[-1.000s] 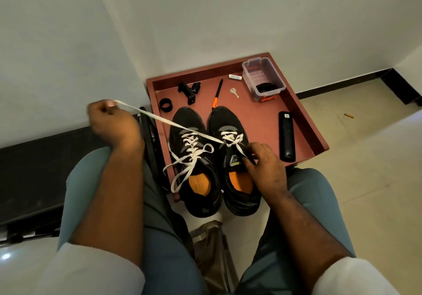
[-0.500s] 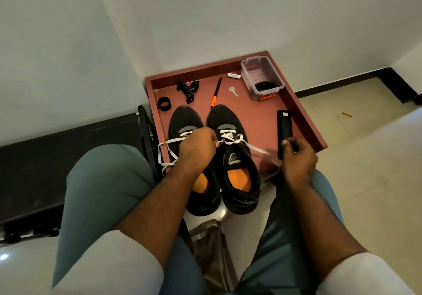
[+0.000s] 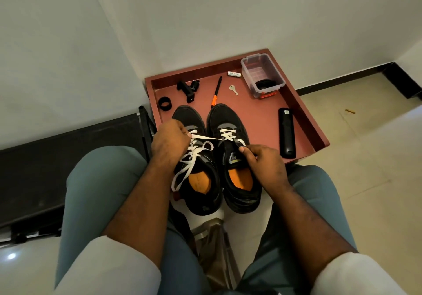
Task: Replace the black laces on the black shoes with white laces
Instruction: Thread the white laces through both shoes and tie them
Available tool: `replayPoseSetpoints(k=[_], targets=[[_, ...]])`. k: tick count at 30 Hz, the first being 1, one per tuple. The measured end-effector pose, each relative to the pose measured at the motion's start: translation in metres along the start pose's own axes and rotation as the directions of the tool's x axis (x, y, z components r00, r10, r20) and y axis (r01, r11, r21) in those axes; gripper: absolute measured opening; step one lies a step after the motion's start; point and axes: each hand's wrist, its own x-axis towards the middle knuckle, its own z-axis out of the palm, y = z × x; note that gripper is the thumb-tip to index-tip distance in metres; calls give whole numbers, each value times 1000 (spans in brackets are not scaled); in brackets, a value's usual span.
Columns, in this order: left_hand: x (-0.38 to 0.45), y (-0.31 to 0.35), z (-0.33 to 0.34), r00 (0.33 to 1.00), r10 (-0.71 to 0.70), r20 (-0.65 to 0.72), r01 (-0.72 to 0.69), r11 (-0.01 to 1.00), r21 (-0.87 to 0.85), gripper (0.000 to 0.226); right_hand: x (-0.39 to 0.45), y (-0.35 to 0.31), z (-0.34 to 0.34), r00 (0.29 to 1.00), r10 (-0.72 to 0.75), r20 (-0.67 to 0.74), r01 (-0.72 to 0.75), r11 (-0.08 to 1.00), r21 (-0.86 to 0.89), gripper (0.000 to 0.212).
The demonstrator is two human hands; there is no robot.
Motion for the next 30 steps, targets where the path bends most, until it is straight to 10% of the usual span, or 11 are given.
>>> replayPoseSetpoints(k=[7, 12, 17, 22, 30], targets=[[-25, 22, -12, 976, 183, -114, -193, 978, -81, 28, -7, -5, -2, 998, -66, 3, 65, 986, -155, 43], [-28, 23, -20, 963, 121, 239, -25, 929, -369, 7, -1, -13, 3, 997, -83, -3, 81, 978, -195, 32], [-33, 35, 5, 931, 255, 262, -44, 790, -612, 31, 9, -9, 4, 971, 221, -93, -202, 963, 180, 24], [-30, 51, 53, 897, 413, 158, -298, 829, -474, 67, 21, -2, -1, 909, 399, 121, -394, 724, 566, 19], [-23, 53, 83, 863, 491, 118, -458, 860, -226, 77, 21, -6, -3, 905, 370, 211, -408, 613, 677, 21]])
